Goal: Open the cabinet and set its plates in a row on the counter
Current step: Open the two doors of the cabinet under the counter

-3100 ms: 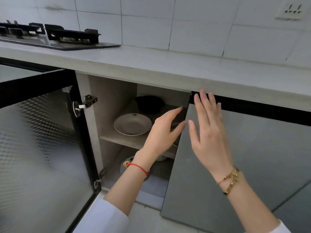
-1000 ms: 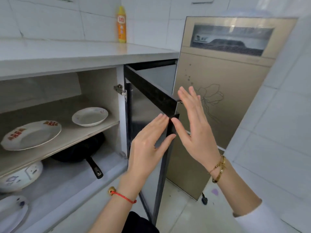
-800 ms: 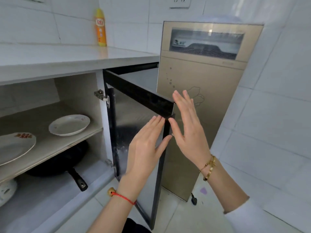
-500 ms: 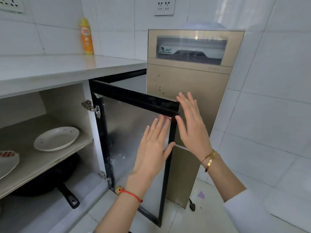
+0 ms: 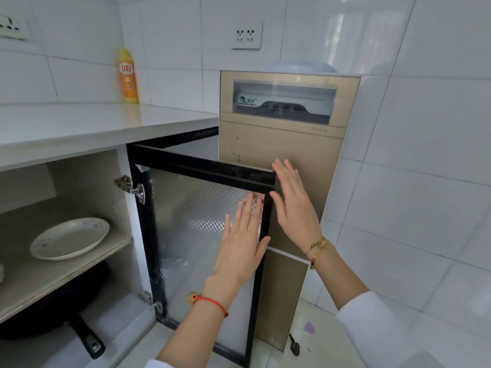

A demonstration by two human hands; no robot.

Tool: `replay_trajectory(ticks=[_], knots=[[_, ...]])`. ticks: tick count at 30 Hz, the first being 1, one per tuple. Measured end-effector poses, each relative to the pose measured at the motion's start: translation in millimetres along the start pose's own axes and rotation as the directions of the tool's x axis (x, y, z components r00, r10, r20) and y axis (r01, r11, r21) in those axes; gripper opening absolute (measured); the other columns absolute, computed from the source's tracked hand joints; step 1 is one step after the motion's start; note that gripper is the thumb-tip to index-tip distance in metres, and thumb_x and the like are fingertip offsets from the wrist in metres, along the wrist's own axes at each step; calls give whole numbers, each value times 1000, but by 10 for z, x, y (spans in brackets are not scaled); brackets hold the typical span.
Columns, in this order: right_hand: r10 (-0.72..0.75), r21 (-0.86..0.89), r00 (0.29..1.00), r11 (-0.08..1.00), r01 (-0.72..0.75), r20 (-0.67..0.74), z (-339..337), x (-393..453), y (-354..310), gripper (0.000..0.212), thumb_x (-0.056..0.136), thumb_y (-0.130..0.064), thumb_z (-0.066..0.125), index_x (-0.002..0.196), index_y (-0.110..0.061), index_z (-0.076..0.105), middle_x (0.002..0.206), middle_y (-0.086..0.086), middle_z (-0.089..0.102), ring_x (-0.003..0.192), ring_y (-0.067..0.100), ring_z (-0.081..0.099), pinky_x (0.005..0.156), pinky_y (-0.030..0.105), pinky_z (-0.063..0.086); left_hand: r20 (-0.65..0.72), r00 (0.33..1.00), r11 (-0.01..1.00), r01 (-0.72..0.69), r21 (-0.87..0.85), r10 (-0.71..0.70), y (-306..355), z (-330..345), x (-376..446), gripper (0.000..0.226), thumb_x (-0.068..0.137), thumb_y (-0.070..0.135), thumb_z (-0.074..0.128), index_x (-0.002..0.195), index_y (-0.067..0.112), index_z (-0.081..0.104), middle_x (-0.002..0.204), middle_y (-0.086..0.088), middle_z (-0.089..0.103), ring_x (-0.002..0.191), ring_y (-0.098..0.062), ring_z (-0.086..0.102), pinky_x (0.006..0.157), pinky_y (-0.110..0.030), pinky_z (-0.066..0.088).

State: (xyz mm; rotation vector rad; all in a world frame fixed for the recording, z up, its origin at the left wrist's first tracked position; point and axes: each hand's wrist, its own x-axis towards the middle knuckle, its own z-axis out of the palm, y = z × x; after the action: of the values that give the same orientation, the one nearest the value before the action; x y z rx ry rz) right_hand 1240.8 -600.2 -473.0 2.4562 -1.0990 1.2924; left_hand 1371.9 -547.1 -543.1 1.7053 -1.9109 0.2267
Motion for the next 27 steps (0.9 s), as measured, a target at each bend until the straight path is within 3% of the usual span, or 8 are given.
replay_trajectory(ticks=[7, 14, 21, 27], knots=[[-13, 42, 1000, 999, 12, 26, -115, -50, -121, 51, 100, -19, 44, 149, -14, 30, 158, -1, 28, 149, 9, 14, 123, 31, 13, 7, 1000, 995, 0, 104, -1, -113, -167, -120, 71, 101, 47, 31, 154, 25, -12, 159, 7, -25, 148, -19, -20, 120, -43, -9], [-148, 92, 989, 985, 147, 10, -210, -19, -493, 50, 100, -18, 47, 148, -11, 34, 156, 0, 32, 149, 10, 16, 124, 33, 12, -15, 995, 987, 100, 122, -99, -391, -506, -458, 70, 101, 47, 30, 155, 22, -8, 162, 4, -15, 149, -16, -16, 122, -43, -5], [-278, 245, 960, 934, 261, 36, -43, 39, -1047, 51, 101, -19, 47, 149, -12, 32, 156, -1, 32, 149, 7, 15, 123, 30, 10, -98, 972, 958, 229, 173, -214, -750, -1065, -915, 69, 101, 43, 34, 155, 20, -2, 163, 2, -7, 150, -18, -9, 123, -42, 0], [-353, 368, 934, 877, 308, 59, 202, 8, -1575, 51, 101, -22, 47, 149, -13, 32, 155, -1, 32, 148, 6, 16, 123, 27, 9, -220, 918, 912, 371, 174, -331, -1030, -1623, -1471, 65, 100, 36, 43, 155, 19, 12, 163, 0, 12, 151, -21, 5, 123, -43, 6]])
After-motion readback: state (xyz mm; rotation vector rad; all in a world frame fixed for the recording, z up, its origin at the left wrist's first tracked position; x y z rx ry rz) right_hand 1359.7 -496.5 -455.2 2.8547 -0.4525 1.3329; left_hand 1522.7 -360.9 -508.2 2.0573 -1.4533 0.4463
